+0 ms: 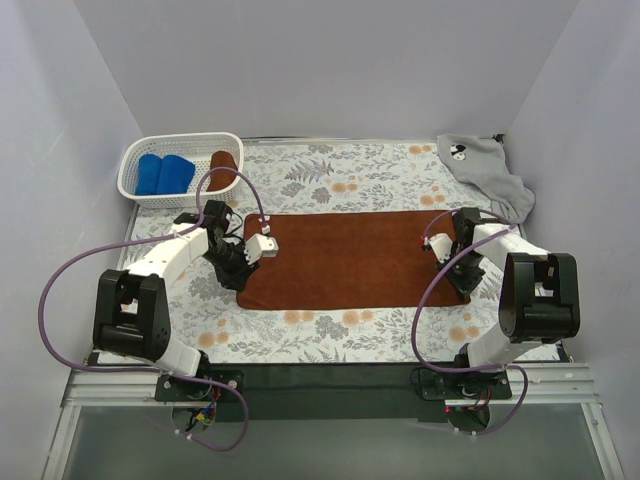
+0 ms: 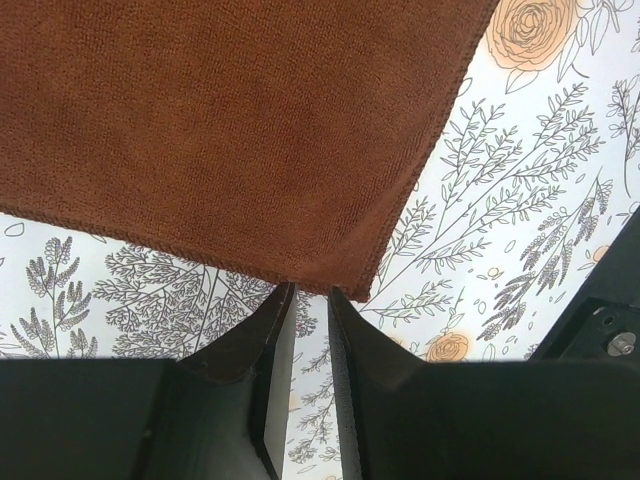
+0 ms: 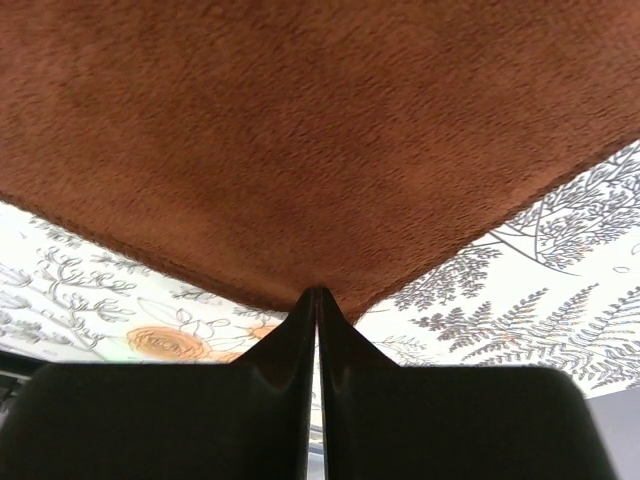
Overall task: Roll the towels
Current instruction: Flatten the towel
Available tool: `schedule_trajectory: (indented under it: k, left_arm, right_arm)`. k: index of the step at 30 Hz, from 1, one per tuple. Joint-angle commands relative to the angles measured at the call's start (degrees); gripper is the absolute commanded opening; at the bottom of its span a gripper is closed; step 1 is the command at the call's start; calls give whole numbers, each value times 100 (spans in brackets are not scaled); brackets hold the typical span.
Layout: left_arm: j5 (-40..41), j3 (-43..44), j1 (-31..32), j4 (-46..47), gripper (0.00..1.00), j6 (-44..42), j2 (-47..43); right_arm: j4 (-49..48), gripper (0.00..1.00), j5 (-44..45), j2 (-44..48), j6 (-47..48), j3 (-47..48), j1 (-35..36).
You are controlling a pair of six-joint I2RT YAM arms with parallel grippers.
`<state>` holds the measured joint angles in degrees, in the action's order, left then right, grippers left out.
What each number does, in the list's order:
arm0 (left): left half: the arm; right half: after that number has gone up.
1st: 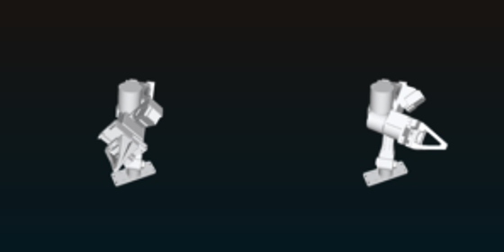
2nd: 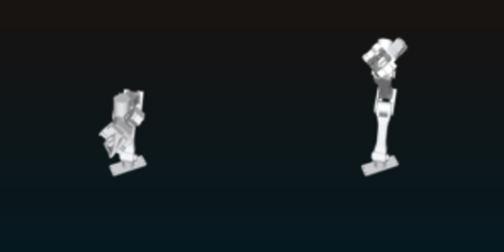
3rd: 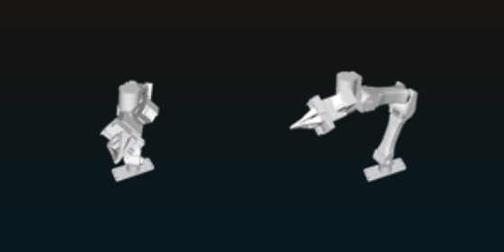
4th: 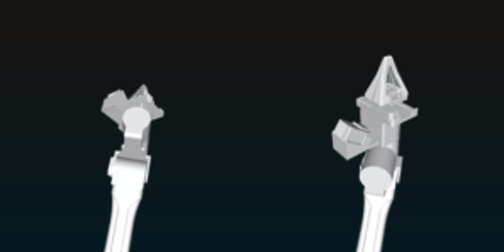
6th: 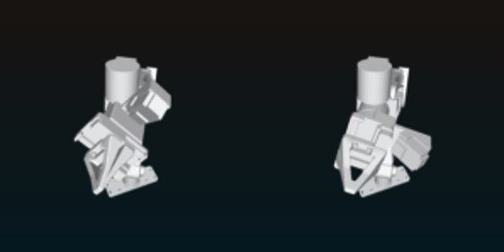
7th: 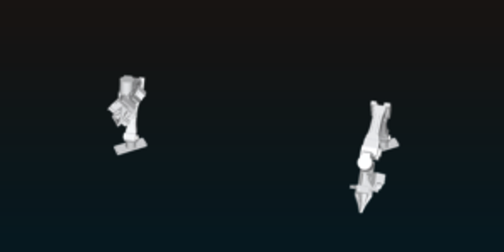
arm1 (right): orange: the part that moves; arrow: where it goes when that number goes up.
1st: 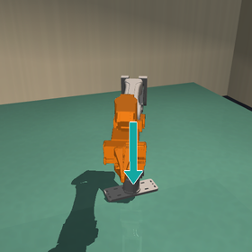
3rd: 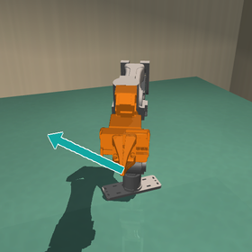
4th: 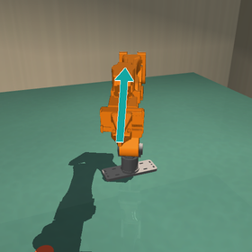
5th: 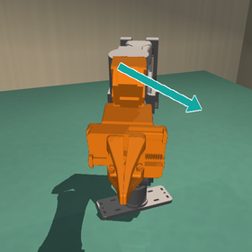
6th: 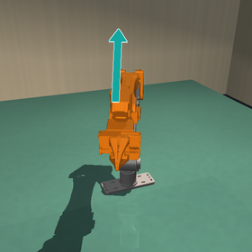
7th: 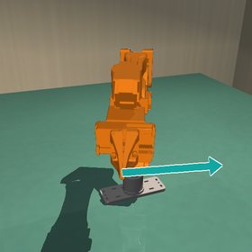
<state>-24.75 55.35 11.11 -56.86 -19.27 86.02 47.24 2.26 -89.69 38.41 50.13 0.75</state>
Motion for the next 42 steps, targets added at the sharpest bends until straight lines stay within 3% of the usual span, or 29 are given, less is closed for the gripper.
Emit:
schedule_trajectory:
  k: [1, 13, 29, 35, 42]
  left_arm:
    - [41, 2, 31, 131, 18, -7, -208]
    - [40, -226, 198, 289, 12, 90, 116]
    - [1138, -1246, 233, 553, 4, 108, 512]
    - [1692, -1290, 146, 422, 3, -68, 521]
    - [1763, -1079, 84, 211, 3, -165, 609]
  right_arm:
    - [-198, 6, 222, -127, -106, 67, -14]
    - [-110, 6, 143, 13, -18, -100, -172]
    - [-593, 6, 784, -233, 219, -609, -216]
    - [-752, 6, 960, -286, 359, -776, -321]
    - [-787, 6, 969, -260, 456, -803, -480]
